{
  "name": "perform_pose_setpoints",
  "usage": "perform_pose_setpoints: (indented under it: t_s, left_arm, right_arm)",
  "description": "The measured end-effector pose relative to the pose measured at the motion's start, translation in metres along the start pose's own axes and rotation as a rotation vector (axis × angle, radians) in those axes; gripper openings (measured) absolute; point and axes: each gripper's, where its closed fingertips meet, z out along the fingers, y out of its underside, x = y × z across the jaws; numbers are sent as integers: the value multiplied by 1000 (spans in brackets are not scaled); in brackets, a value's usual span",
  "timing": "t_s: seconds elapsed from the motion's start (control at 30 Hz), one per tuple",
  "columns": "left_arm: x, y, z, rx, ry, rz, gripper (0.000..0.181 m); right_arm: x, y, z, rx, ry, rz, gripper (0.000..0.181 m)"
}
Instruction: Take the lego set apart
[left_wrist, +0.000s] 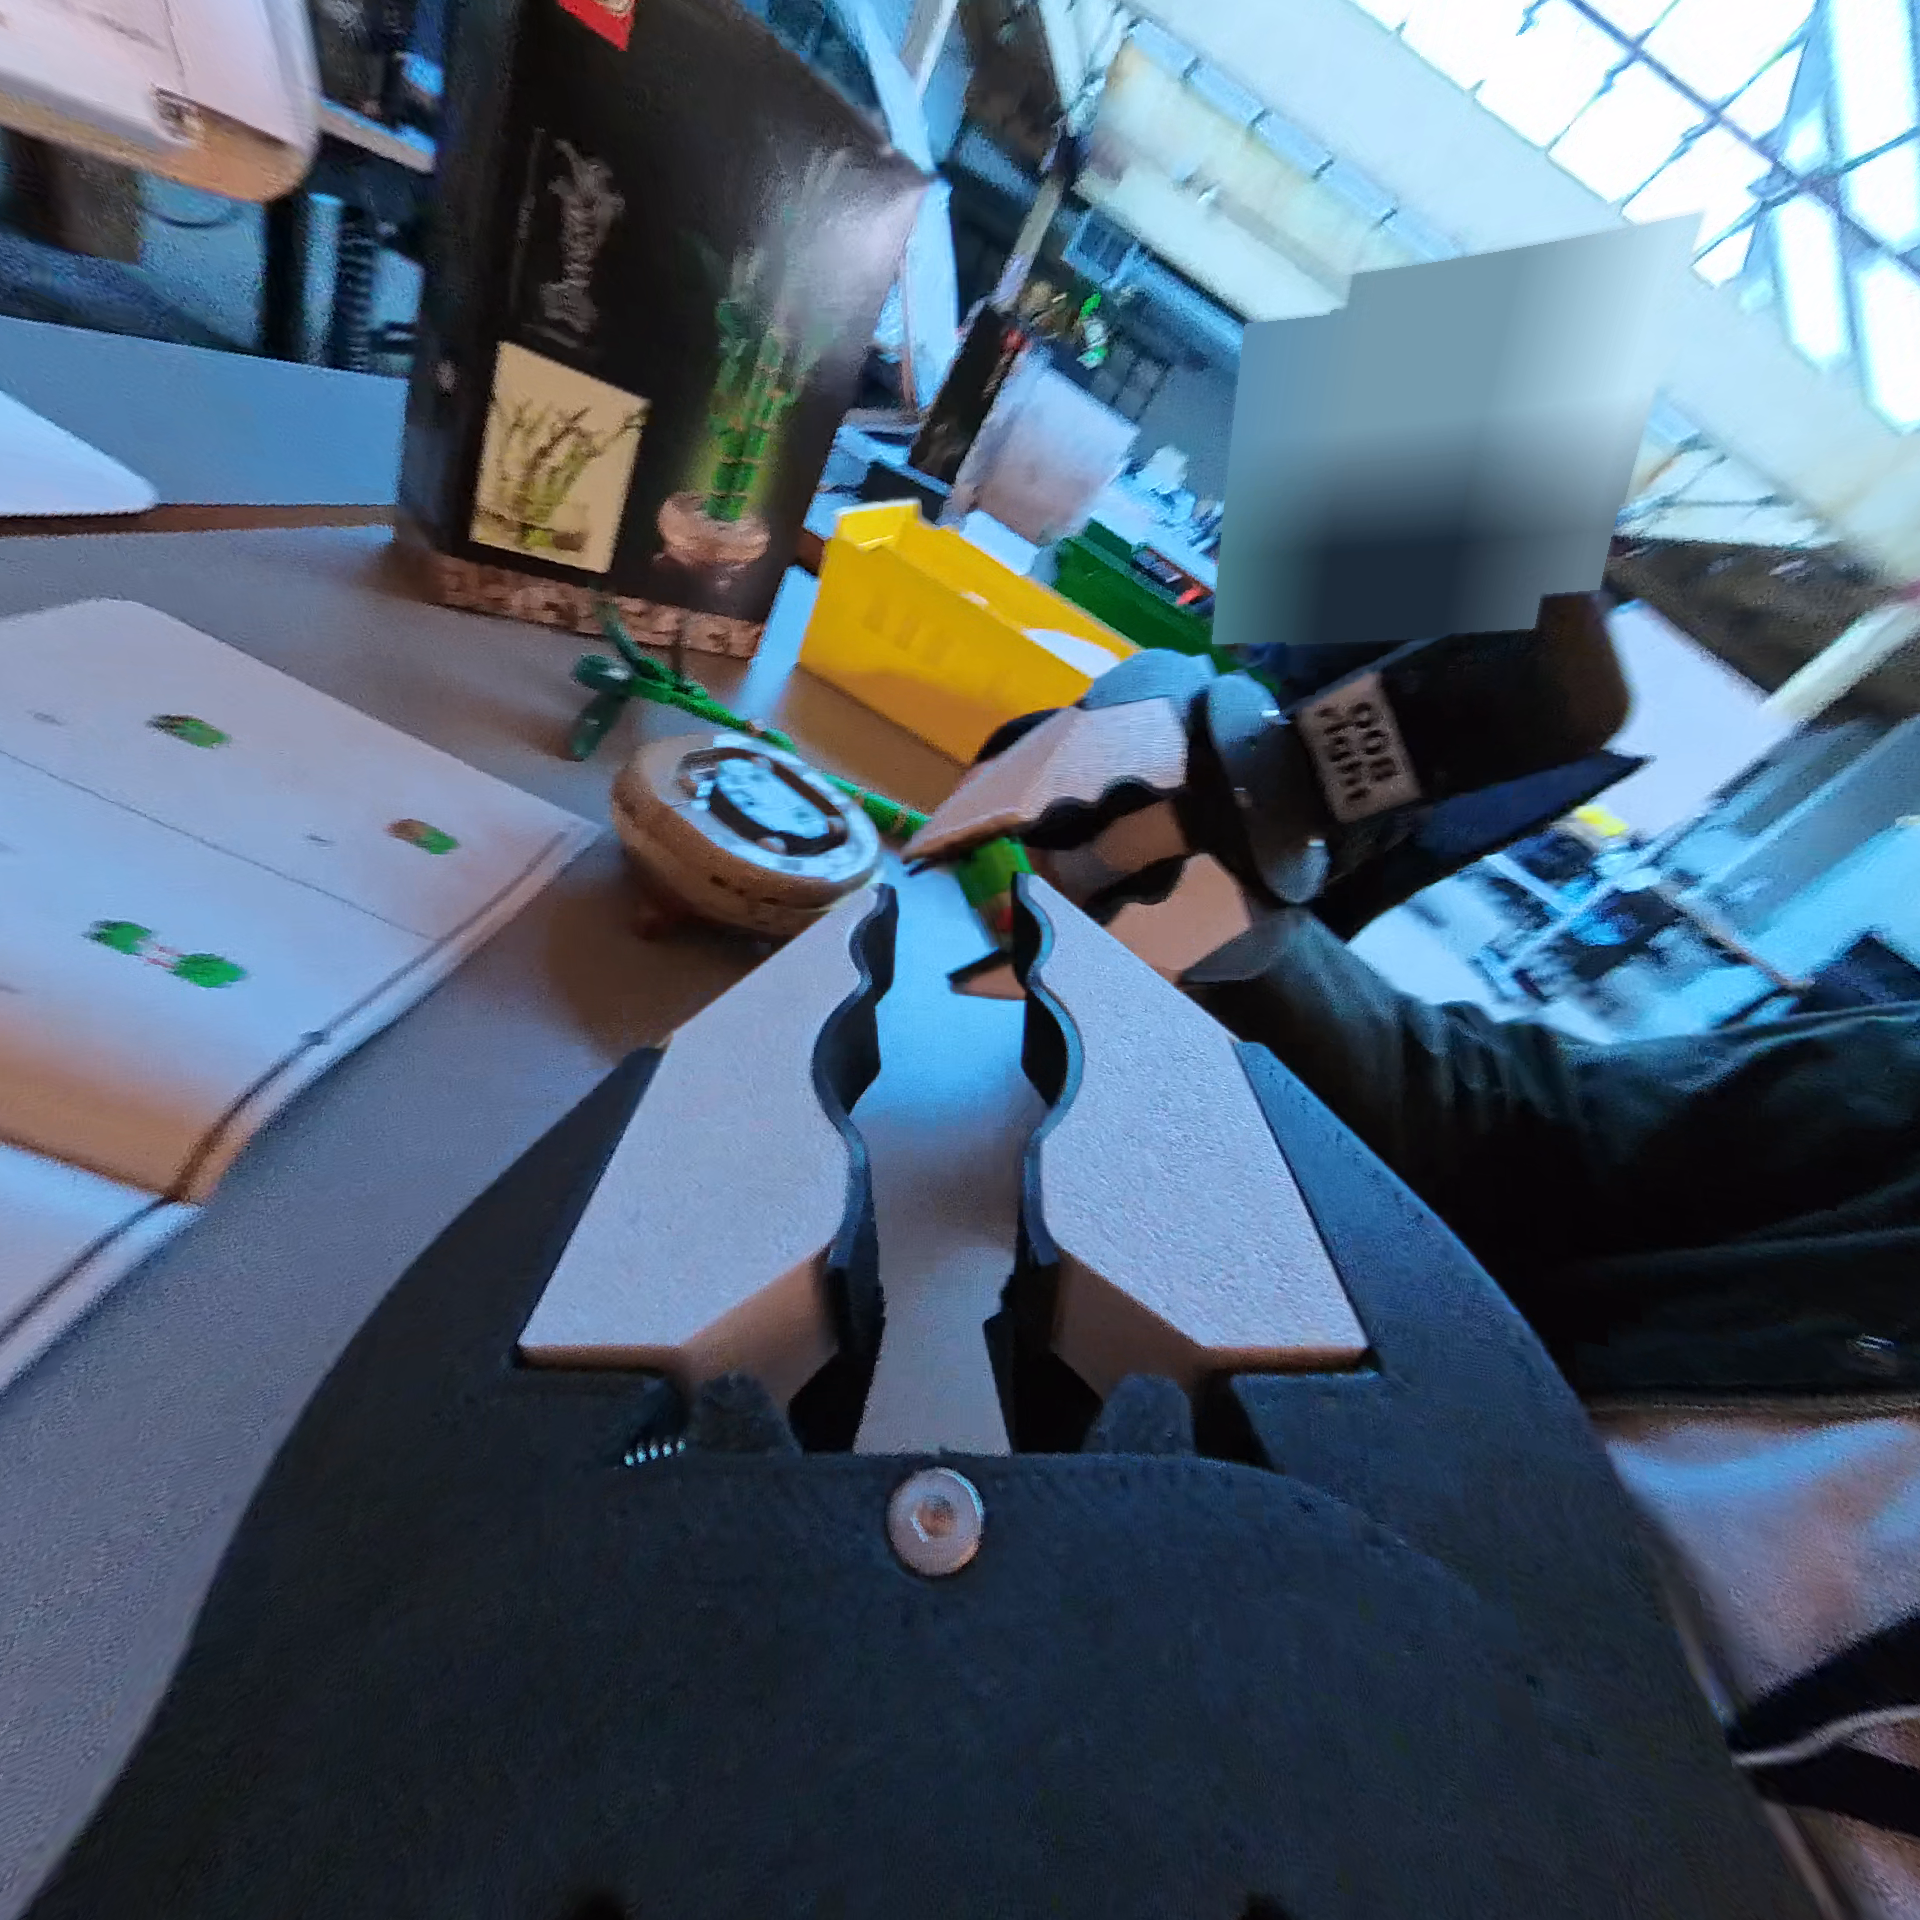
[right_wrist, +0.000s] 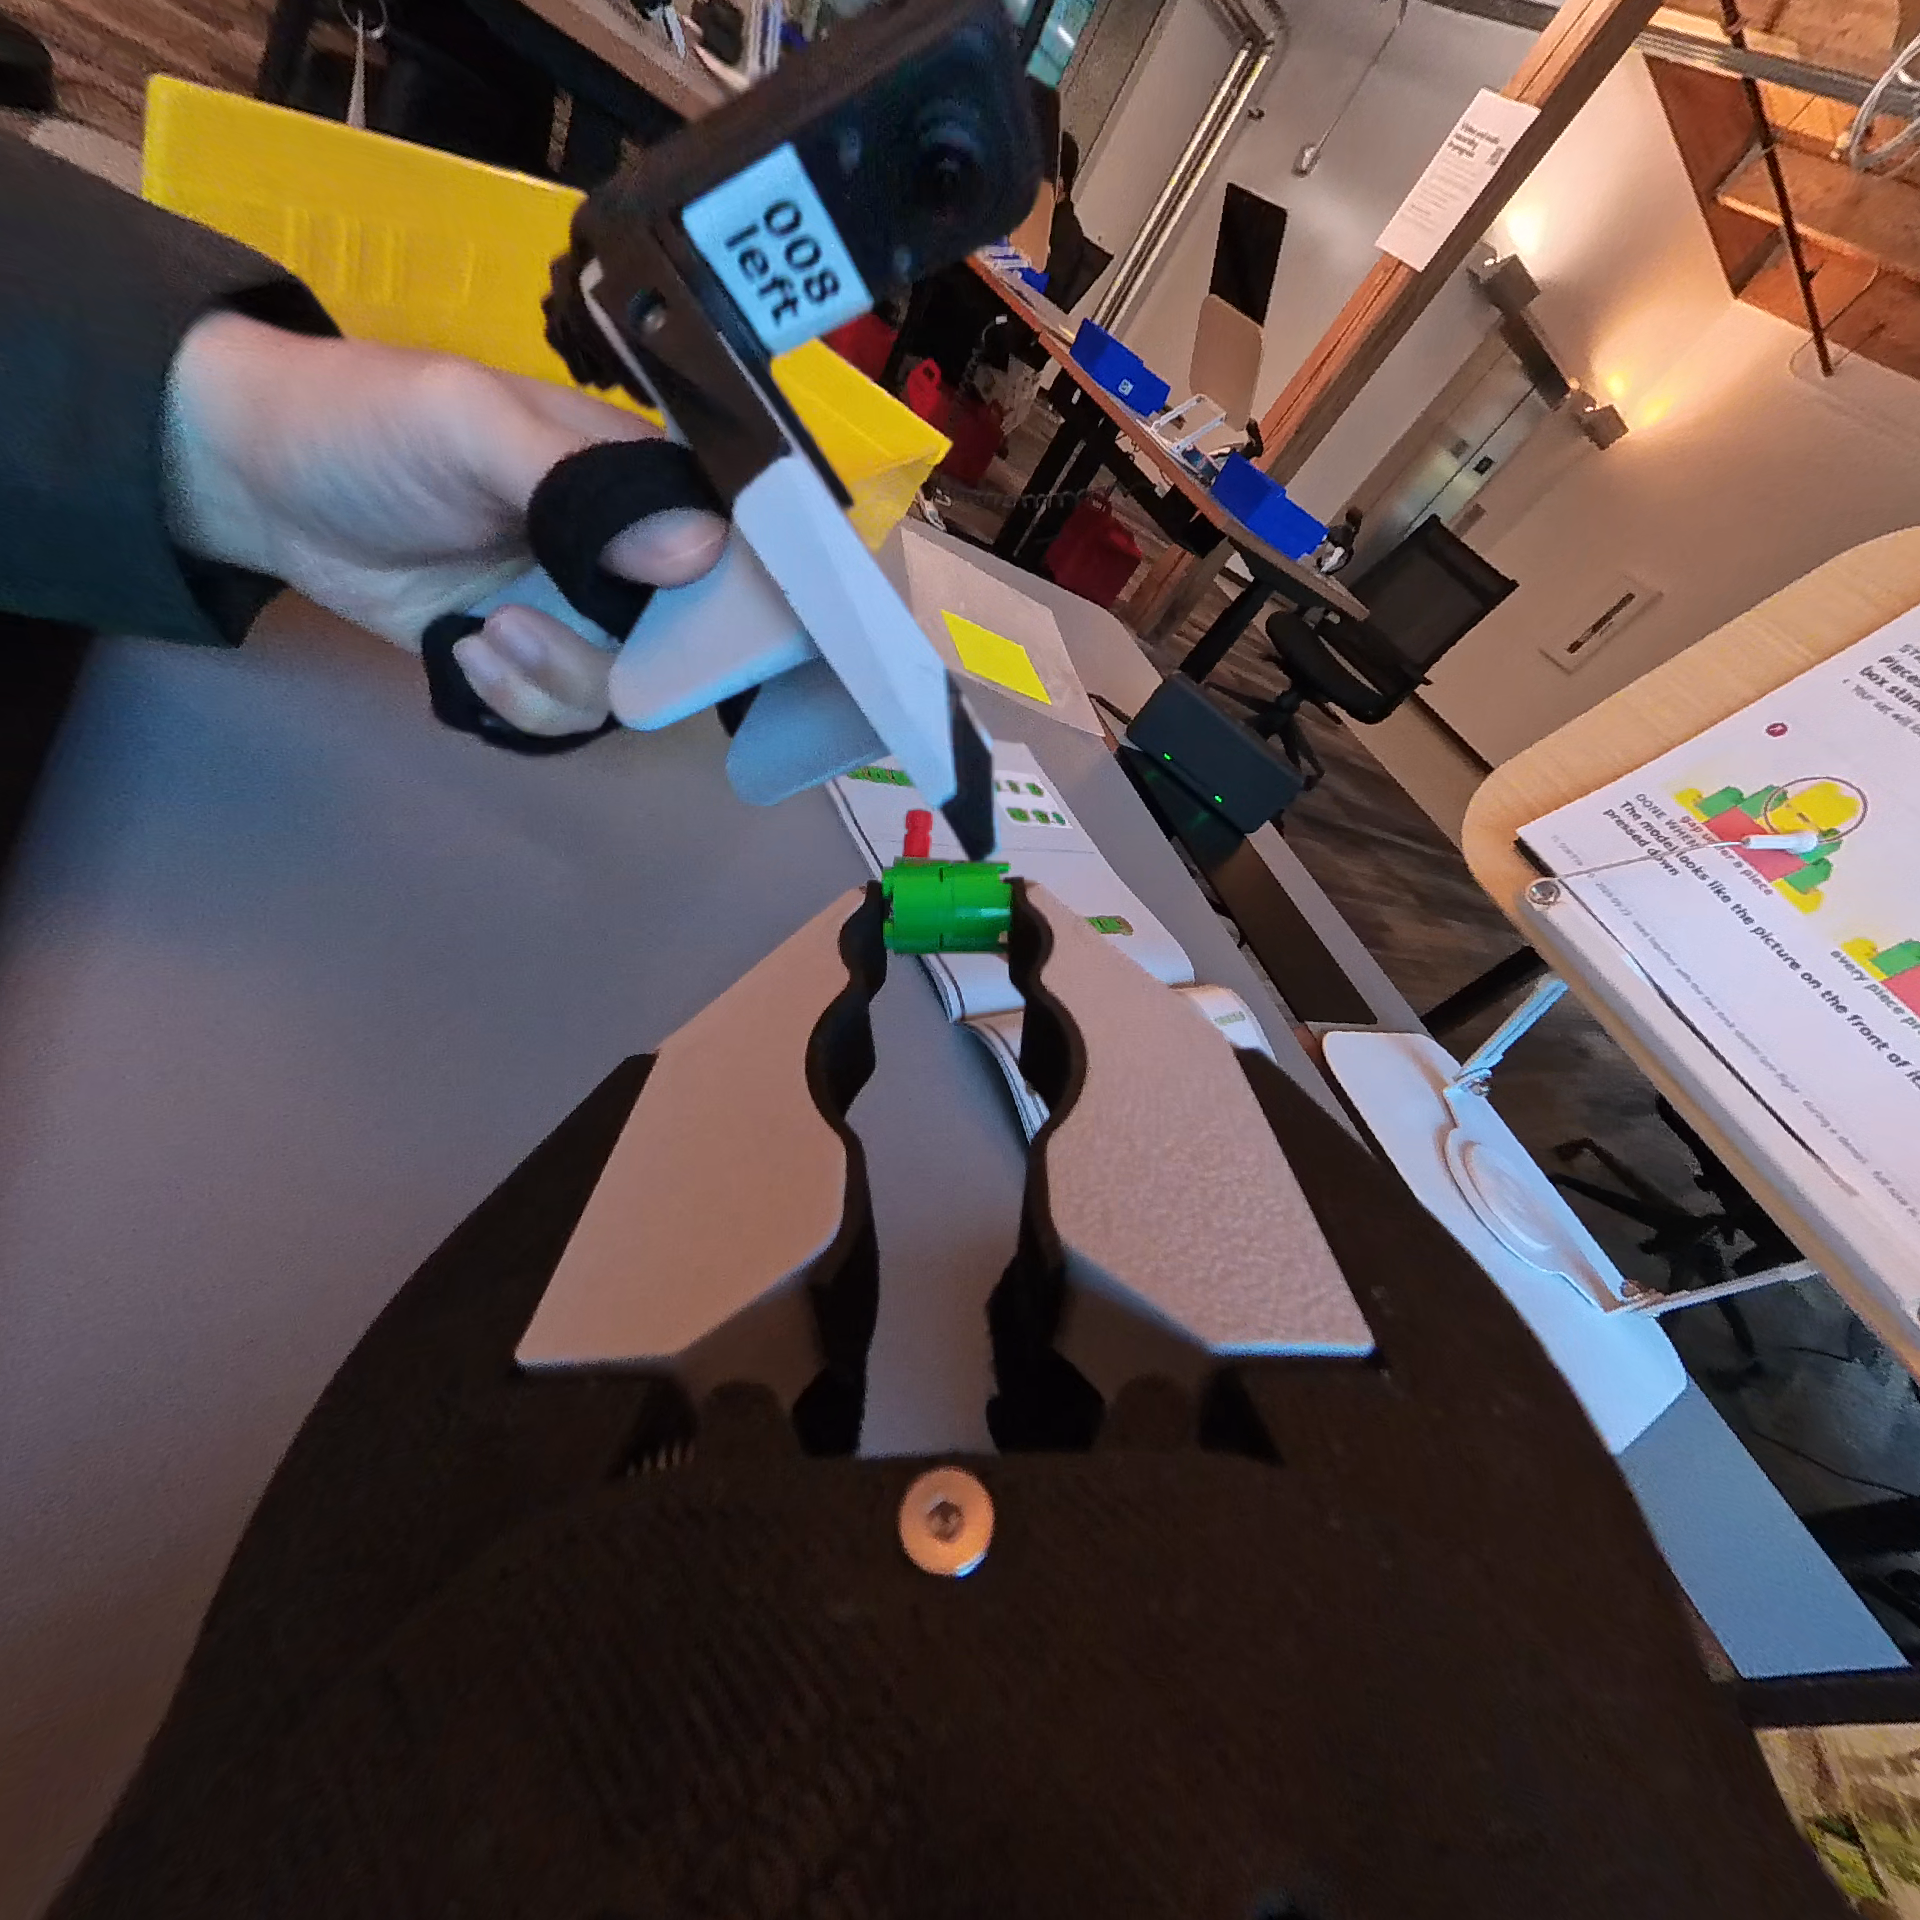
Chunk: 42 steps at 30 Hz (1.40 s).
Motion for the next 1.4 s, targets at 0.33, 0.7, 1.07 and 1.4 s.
perform_pose_setpoints:
  t_s: [0.33, 0.7, 1.07, 1.4]
  left_arm:
    - [18, 2, 0, -5, 132, 7, 10]
    - [3, 18, 3, -119, -36, 210, 6]
    - [2, 17, 2, -116, -38, 202, 2]
    - [2, 20, 2, -138, -36, 209, 3]
  right_arm:
    - [2, -9, -2, 43, 54, -84, 22]
    - [2, 4, 3, -84, 145, -340, 22]
    - [0, 6, 5, -122, 170, -469, 22]
    - [-2, 6, 6, -135, 176, -503, 21]
